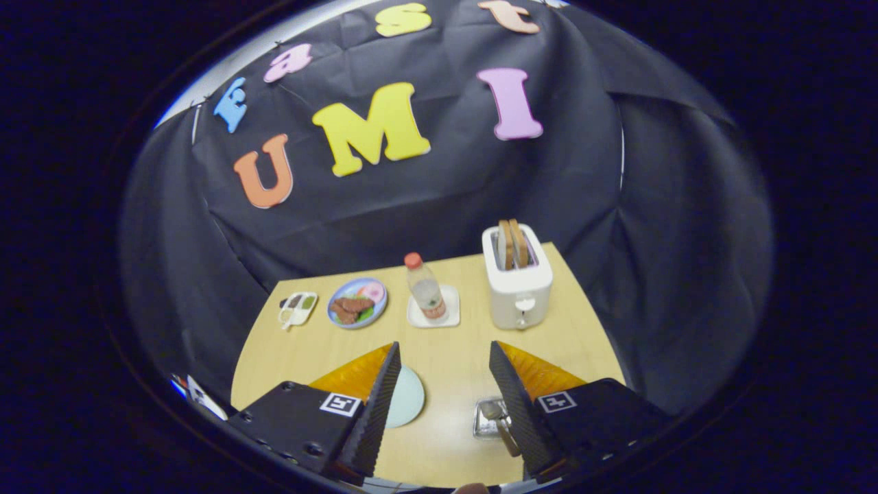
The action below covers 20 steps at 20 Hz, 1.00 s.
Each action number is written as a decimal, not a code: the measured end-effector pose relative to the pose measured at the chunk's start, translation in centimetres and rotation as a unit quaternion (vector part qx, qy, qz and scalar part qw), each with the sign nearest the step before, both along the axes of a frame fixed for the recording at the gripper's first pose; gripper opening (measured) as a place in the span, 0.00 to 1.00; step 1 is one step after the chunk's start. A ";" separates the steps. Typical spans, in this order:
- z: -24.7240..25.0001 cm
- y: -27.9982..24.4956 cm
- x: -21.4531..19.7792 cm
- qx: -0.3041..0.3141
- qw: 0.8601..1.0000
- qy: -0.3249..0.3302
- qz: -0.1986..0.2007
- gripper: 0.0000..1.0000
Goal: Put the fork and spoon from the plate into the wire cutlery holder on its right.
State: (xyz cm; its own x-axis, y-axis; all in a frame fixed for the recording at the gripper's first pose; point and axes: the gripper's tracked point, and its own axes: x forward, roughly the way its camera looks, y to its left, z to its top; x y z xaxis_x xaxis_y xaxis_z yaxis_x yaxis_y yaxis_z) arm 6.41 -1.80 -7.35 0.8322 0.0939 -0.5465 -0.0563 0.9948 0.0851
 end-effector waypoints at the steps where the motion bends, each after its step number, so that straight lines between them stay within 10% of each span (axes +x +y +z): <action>1: 1.6 0.3 0.0 -0.008 0.999 -0.034 0.004 0.79; 11: 10.8 3.2 -5.2 -0.026 0.973 -0.227 0.007 0.93; 20: 10.4 2.4 -7.7 -0.029 0.967 -0.252 -0.012 0.95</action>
